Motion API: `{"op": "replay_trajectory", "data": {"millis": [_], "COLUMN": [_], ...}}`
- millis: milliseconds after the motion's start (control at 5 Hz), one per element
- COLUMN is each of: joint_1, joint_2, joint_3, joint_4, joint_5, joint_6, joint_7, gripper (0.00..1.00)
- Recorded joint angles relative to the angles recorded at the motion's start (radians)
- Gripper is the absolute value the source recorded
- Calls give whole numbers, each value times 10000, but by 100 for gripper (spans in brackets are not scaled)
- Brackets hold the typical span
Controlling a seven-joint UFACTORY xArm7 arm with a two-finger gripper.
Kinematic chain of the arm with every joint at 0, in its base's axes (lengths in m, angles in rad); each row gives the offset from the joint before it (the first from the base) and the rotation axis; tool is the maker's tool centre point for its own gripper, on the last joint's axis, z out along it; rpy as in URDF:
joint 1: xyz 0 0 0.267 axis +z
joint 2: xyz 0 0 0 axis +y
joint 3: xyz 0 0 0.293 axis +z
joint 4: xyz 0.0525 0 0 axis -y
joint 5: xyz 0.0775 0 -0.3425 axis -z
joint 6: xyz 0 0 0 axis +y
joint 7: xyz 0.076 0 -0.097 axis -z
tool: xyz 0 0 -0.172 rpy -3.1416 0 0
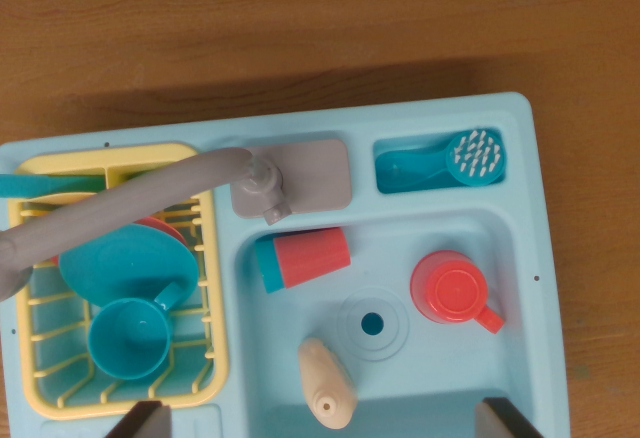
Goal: Pick detergent from the sink
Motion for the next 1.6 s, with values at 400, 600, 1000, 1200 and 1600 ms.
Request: {"op": "replay_trajectory", "data": {"millis": [400, 600, 1000, 1200, 1600], "joint_1": [0, 1, 3, 3, 7], "joint_2": [0, 2, 9, 9, 21], "joint_3": [0, -2, -8, -8, -18], "joint_4": [0, -22, -110, -110, -259], "joint_5": [0, 3, 16, 16, 37], "joint_6": [0, -22, -110, -110, -260], "joint_7": [0, -14, -70, -70, -166], "gripper": [0, 0, 0, 0, 0]}}
